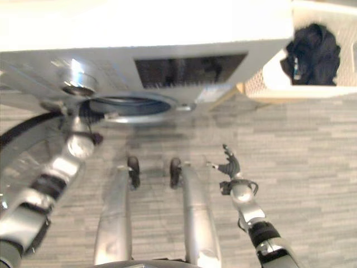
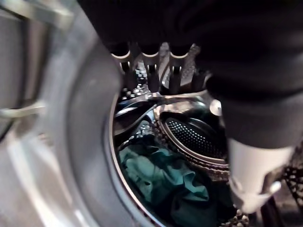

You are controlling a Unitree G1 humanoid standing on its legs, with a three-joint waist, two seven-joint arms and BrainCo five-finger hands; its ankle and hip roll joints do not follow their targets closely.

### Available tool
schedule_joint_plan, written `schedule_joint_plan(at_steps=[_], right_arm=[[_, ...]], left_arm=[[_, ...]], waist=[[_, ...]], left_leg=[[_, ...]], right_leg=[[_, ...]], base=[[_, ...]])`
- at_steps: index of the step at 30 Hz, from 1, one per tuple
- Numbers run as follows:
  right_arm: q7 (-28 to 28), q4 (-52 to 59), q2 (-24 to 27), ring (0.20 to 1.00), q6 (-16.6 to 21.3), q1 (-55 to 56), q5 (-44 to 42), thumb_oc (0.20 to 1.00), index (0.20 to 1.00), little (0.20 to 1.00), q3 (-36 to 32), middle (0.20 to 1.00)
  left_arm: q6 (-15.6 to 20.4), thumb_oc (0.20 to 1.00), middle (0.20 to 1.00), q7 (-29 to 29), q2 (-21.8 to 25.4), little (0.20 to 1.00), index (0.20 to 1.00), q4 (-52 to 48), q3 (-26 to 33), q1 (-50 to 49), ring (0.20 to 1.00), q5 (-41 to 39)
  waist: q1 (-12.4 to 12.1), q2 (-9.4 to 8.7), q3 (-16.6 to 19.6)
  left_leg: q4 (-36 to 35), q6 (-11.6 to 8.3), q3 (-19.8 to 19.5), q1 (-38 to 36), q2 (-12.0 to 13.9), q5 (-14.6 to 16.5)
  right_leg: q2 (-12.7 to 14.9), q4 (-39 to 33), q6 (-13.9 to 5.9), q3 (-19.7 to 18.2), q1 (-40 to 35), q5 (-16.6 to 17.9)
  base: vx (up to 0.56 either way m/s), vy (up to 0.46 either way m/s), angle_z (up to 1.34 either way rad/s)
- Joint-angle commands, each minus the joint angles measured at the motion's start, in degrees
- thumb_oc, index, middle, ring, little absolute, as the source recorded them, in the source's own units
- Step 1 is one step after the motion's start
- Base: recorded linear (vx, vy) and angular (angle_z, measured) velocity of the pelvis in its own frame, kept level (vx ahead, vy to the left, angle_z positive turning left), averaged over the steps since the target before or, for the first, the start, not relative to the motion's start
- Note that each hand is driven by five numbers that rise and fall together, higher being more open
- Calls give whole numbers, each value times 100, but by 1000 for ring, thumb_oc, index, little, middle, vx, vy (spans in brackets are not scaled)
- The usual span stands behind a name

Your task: Grab the laundry basket,head to the washer,open it,put in the laundry and shut it.

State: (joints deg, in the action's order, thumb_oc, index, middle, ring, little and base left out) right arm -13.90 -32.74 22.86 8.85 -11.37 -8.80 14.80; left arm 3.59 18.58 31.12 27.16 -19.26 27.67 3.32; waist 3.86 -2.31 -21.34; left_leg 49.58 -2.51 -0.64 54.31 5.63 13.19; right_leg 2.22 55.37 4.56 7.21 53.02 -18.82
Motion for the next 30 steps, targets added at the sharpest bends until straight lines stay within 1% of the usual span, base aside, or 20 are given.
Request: schedule_joint_plan(at_steps=[1,4,5,6,9,11,14,16,17,18,19,20,21,22,23,25,27,29,30], right_arm=[[-2,36,46,1000,-70,136,225,1000,1000,1000,-214,1000],[61,-162,12,1000,-122,291,277,1000,1000,1000,-366,1000],[96,-186,1,1000,-125,346,294,1000,1000,1000,-411,1000],[142,-214,-12,1000,-131,450,323,1000,1000,1000,-474,1000],[224,-315,-83,1000,-137,639,405,1000,1000,1000,-595,1000],[282,-382,-131,1000,-175,737,454,1000,1000,1000,-648,1000],[412,-610,-233,1000,-218,894,523,1000,1000,1000,-766,1000],[478,-664,-271,1000,-238,980,553,1000,1000,1000,-782,1000],[506,-699,-289,1000,-244,1015,523,1000,1000,1000,-775,1000],[524,-737,-293,1000,-253,1041,511,1000,1000,1000,-771,1000],[529,-816,-294,1000,-258,1037,498,1000,1000,1000,-747,1000],[546,-858,-300,1000,-266,1042,501,1000,1000,1000,-760,1000],[572,-876,-307,1000,-272,1062,504,1000,1000,1000,-783,1000],[611,-937,-315,1000,-286,1099,510,1000,1000,1000,-814,1000],[615,-940,-330,1000,-297,1143,509,1000,1000,1000,-848,1000],[607,-926,-370,1000,-307,1192,462,1000,1000,1000,-888,1000],[615,-835,-422,1000,-313,1277,394,1000,1000,1000,-945,1000],[590,-774,-460,1000,-332,1301,400,1000,1000,1000,-925,1000],[568,-745,-474,1000,-346,1287,431,1000,1000,1000,-899,1000]], left_arm=[[353,1000,1000,-312,81,1000,1000,-194,322,-121,1000,-385],[446,1000,1000,-520,-247,1000,1000,-300,516,-962,1000,-622],[481,1000,1000,-583,-290,1000,1000,-333,579,-1197,1000,-684],[492,1000,1000,-652,-374,1000,1000,-337,652,-1462,1000,-731],[487,1000,1000,-849,-631,1000,1000,-53,827,-2036,1000,-1009],[451,1000,1000,-985,-789,1000,1000,112,960,-2338,1000,-1208],[379,1000,1000,-1199,-885,1000,1000,310,1091,-2788,1000,-1288],[326,1000,1000,-1289,-931,1000,1000,370,1145,-2942,1000,-1328],[321,1000,1000,-1306,-935,1000,1000,418,1135,-2997,1000,-1264],[319,1000,1000,-1321,-948,1000,1000,466,1105,-3013,1000,-1224],[326,1000,1000,-1313,-966,1000,1000,482,1056,-2992,1000,-1211],[322,1000,1000,-1336,-987,1000,1000,509,1030,-2986,1000,-1187],[312,1000,1000,-1367,-1001,1000,1000,542,1018,-3007,1000,-1163],[299,1000,1000,-1412,-1014,1000,1000,575,986,-3058,1000,-1094],[285,1000,1000,-1443,-1027,1000,1000,553,957,-3103,1000,-1031],[270,1000,1000,-1473,-1009,1000,1000,510,908,-3106,1000,-950],[266,1000,1000,-1517,-969,1000,1000,425,859,-3117,1000,-850],[276,1000,1000,-1516,-924,1000,1000,355,799,-3068,1000,-784],[290,1000,1000,-1511,-903,1000,1000,294,764,-3036,1000,-756]], waist=[[-95,46,-3],[-178,45,17],[-178,17,27],[-192,-2,43],[-234,-41,199],[-232,-48,336],[-218,-51,640],[-204,-64,830],[-217,-89,926],[-238,-114,951],[-270,-142,979],[-261,-133,1060],[-227,-111,1174],[-195,-77,1309],[-164,-49,1391],[-108,-36,1478],[-52,-25,1452],[-28,-34,1374],[-39,-28,1305]], left_leg=[[-198,355,121,-676,-131,317],[-1154,301,175,-1648,-253,58],[-1530,312,224,-1889,-303,-218],[-1879,293,240,-2242,-340,-325],[-2675,248,253,-3012,-423,-569],[-3233,232,241,-3495,-434,-748],[-3913,213,255,-4238,-468,-878],[-4160,215,271,-4565,-477,-919],[-4179,204,213,-4665,-488,-941],[-4176,176,89,-4736,-517,-964],[-4186,135,-129,-4752,-577,-1006],[-4349,122,-275,-4835,-607,-1010],[-4612,141,-286,-5005,-588,-1013],[-4903,164,-169,-5246,-540,-1043],[-5058,189,-88,-5388,-544,-1074],[-5213,202,36,-5498,-574,-1104],[-5275,231,237,-5566,-588,-1104],[-5255,260,494,-5537,-598,-1087],[-5230,274,670,-5533,-575,-1053]], right_leg=[[-30,-1346,-623,-495,-655,553],[74,-2148,-737,-475,-1584,823],[119,-2477,-726,-437,-1805,1071],[151,-2778,-767,-432,-2145,1173],[176,-3484,-848,-372,-2912,1394],[161,-3935,-885,-359,-3342,1538],[92,-4570,-961,-368,-4024,1678],[58,-4888,-963,-408,-4349,1737],[56,-5021,-966,-448,-4503,1782],[50,-5155,-962,-514,-4617,1829],[59,-5283,-980,-577,-4700,1882],[71,-5415,-999,-590,-4776,1934],[69,-5566,-1025,-583,-4877,1963],[85,-5724,-1070,-582,-5024,2016],[114,-5827,-1111,-605,-5087,2085],[141,-5931,-1160,-703,-5097,2177],[126,-5929,-1216,-858,-5037,2263],[101,-5819,-1315,-1030,-4861,2351],[96,-5738,-1366,-1035,-4773,2376]], base=[[68,49,20],[71,38,23],[39,24,21],[63,9,16],[161,-5,8],[163,-3,4],[198,-1,-1],[168,-2,0],[123,15,-3],[78,46,-10],[48,72,-16],[88,77,-20],[172,97,-23],[180,132,-18],[137,147,-15],[14,133,-30],[-70,106,-63],[-125,83,-72],[-177,51,-123]])
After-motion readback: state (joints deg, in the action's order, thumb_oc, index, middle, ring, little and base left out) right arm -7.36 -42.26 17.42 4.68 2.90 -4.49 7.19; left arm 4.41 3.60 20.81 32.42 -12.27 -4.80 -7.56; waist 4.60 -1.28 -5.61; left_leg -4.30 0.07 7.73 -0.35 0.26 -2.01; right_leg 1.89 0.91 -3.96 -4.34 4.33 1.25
